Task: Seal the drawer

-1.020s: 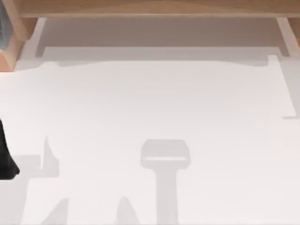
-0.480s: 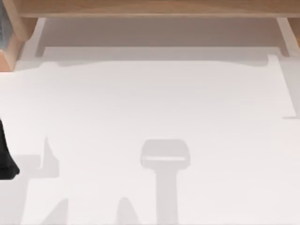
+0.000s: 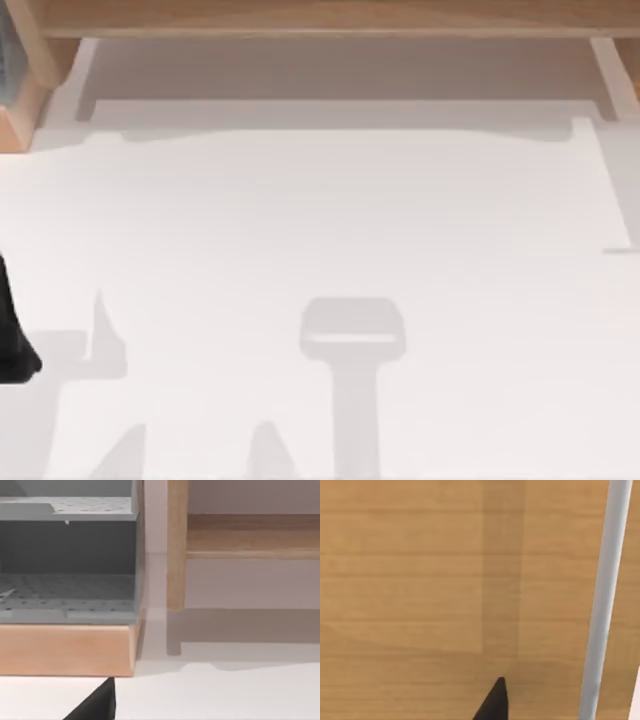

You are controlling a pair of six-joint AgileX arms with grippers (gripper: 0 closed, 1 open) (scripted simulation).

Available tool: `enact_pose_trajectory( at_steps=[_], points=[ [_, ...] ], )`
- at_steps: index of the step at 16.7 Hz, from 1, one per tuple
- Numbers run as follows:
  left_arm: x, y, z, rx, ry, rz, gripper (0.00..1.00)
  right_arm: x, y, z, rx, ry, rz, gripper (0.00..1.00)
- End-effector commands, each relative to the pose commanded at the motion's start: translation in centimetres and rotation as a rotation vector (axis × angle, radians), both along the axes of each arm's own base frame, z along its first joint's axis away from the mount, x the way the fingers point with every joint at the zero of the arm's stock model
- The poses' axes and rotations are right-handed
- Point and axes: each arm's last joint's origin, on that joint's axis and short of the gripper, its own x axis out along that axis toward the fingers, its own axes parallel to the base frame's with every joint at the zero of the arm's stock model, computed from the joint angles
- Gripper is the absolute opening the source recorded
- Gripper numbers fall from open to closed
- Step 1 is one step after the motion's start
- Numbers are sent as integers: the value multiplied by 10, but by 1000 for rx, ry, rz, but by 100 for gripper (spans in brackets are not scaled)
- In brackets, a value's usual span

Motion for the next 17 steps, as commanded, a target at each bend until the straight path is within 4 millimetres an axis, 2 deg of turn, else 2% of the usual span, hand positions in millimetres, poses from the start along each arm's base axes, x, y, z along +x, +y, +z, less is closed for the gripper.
enact_pose_trajectory(
  at_steps=[5,14,17],
  points=[
    [0,0,0,0,0,0,100,0,0,0,0,0,0,2],
    [0,0,0,0,0,0,100,-1,0,-1,5,4,-2,0],
    [0,0,0,0,0,0,100,12,1,-4,15,17,1,0]
  ],
)
